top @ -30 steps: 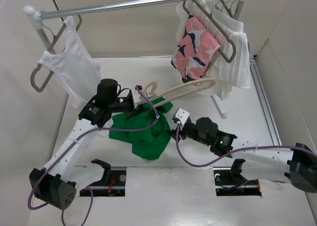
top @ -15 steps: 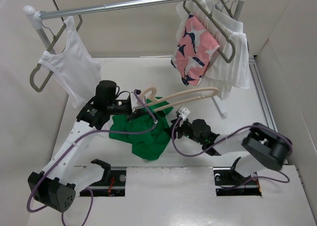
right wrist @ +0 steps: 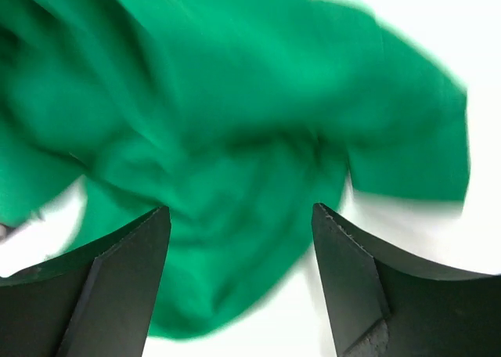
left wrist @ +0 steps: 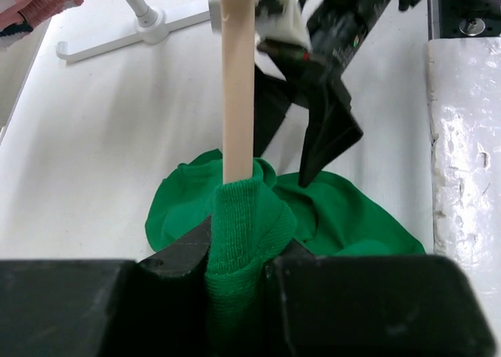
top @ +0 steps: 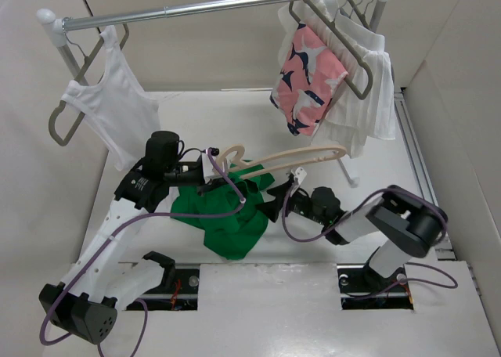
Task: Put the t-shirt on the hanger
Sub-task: Place tshirt on hanger
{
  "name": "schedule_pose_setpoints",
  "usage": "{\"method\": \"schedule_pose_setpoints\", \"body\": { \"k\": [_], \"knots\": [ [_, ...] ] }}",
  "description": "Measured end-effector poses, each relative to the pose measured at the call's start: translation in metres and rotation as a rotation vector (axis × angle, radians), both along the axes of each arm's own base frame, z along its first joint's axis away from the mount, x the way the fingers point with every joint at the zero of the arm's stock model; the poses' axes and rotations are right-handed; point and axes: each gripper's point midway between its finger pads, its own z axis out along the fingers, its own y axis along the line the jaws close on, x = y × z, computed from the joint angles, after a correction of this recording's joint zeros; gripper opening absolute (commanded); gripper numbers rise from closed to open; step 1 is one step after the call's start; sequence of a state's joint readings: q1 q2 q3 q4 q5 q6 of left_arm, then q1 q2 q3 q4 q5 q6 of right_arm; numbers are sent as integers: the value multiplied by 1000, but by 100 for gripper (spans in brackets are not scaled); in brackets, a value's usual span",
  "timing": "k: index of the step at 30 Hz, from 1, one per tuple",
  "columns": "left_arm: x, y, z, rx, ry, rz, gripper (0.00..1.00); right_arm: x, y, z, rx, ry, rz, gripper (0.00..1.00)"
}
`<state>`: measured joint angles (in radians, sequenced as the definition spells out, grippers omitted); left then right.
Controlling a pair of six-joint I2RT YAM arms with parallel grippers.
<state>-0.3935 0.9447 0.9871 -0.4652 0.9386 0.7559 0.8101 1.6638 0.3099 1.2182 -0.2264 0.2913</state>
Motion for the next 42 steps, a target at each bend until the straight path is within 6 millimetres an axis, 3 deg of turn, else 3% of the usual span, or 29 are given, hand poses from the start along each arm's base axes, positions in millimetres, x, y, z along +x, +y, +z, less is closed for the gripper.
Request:
{"method": "schedule_pose_setpoints", "body": {
  "k": [2,6,8,10,12,14,20,27,34,42],
  "knots": [
    [0,0,-1,2,1,2,0,0,2,30,52,-73,18,79],
    [0,1,-5,8,6,5,0,-2,-2,118,168,-290,19,79],
    [1,1,-5,7,4,7,0,1,-8,150,188,-365,-9,74],
    [1,1,-5,6,3,7,0,7,-12,173,186,-404,-46,72],
    [2,0,-4,3,0,8,0,14,-10,181,159,-419,-65,72],
    [3,1,-3,1,1,14,0,22,-4,177,118,-414,-64,71],
    [5,1,-3,-7,39,51,0,27,7,132,-16,-342,-32,66],
    [8,-2,5,-42,42,58,0,25,7,120,-43,-315,-29,65],
    [7,-6,11,-66,28,39,0,34,6,83,-102,-206,-77,65],
    [2,-8,14,-82,38,11,0,43,5,73,-106,-159,-132,62]
  ]
}}
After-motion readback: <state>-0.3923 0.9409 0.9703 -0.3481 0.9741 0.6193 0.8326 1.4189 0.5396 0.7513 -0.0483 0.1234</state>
